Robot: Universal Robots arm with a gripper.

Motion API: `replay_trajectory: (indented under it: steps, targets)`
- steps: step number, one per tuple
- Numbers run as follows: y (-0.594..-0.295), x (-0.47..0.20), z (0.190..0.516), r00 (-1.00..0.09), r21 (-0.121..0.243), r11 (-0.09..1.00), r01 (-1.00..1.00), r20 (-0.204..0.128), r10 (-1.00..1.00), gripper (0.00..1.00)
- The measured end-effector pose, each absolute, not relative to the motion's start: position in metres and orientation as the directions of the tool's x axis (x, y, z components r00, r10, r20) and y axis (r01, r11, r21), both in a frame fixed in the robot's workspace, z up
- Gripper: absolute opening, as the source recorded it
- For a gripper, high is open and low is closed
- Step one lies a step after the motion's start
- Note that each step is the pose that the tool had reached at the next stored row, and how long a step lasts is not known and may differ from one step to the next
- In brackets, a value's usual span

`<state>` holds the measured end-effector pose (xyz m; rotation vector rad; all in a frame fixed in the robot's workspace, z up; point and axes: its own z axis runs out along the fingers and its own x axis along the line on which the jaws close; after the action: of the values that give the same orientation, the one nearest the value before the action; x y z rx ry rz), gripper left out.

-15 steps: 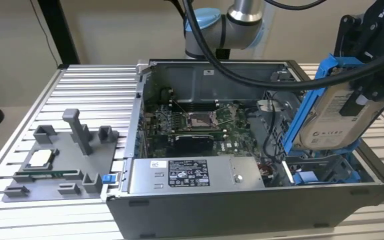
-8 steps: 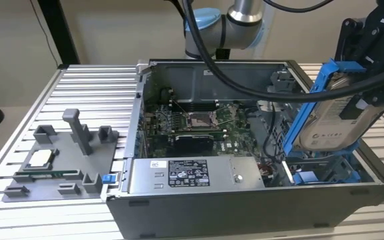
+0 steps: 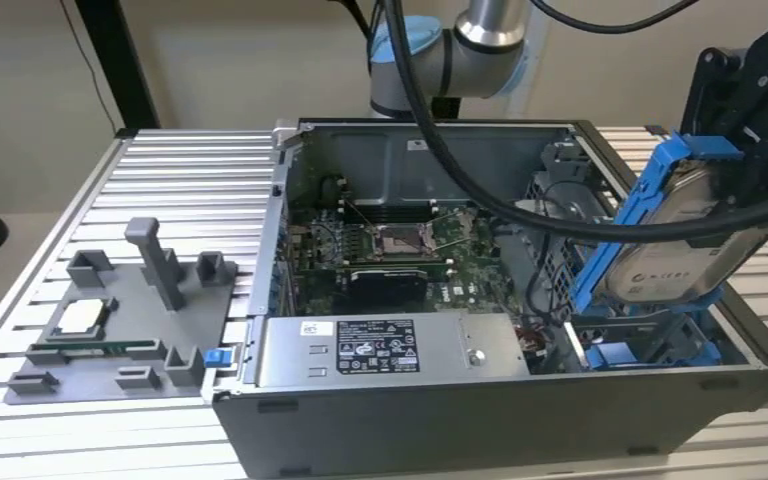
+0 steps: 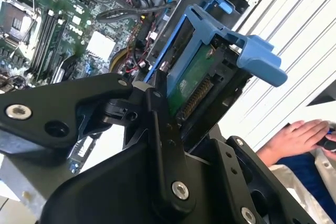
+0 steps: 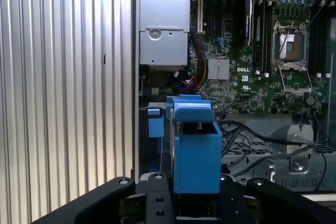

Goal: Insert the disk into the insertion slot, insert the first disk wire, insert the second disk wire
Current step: 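Insert the disk into the insertion slot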

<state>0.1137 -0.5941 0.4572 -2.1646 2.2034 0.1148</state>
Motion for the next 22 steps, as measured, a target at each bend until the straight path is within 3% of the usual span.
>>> replay_trajectory:
  steps: [12, 22]
  targets:
    - [-0.603, 0.125, 0.441, -0.019, 0.018, 0.017, -1.000, -0.122, -0.992, 0.00]
    - [-0.603, 0.129, 0.429, -0.019, 0.018, 0.017, -1.000, -0.126, -0.992, 0.00]
